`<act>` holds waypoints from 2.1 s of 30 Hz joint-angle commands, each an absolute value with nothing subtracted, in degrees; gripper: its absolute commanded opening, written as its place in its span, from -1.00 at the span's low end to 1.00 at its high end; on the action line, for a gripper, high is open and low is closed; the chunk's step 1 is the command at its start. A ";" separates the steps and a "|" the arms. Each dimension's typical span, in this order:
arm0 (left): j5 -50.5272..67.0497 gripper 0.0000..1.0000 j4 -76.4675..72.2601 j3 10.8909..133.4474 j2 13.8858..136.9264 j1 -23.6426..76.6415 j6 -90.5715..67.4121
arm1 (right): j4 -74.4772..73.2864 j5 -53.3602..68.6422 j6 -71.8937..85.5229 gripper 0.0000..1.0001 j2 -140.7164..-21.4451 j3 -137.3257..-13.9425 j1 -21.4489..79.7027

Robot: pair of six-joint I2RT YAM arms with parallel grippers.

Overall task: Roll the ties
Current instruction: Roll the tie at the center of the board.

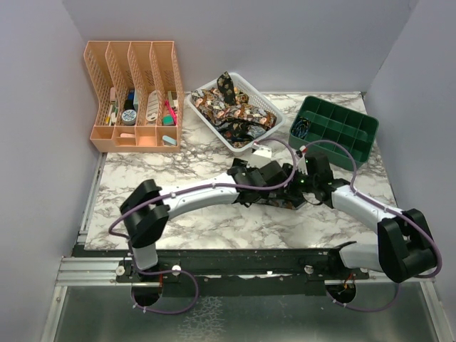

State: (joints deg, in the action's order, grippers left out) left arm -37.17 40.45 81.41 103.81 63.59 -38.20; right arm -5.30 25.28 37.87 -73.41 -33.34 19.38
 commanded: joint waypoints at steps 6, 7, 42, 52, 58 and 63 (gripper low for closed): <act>-30.38 0.95 29.37 64.80 85.75 57.10 -37.67 | 4.06 33.77 39.22 0.71 -75.14 -32.78 19.02; -28.48 0.96 28.30 62.28 82.24 54.91 -37.11 | 3.71 34.32 38.62 0.73 -76.31 -33.62 19.04; 18.59 0.98 -5.72 24.60 63.07 20.30 -39.09 | 3.02 26.53 42.88 0.23 -99.91 -51.52 32.39; 25.35 0.98 -15.62 24.67 70.88 20.30 -38.12 | 0.67 21.73 39.63 0.05 -99.11 -47.72 32.42; 26.90 0.98 -16.23 27.73 76.54 20.30 -36.95 | 1.19 20.55 39.55 0.02 -98.37 -45.68 32.41; 26.91 0.98 -16.56 28.73 78.25 20.30 -37.24 | -2.44 16.95 38.68 0.01 -96.86 -46.25 32.39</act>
State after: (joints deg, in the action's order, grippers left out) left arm 25.06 -14.13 26.89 77.34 20.62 -38.06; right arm 3.40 22.68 40.71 -98.39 -47.35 32.21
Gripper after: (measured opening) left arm 0.990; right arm 0.509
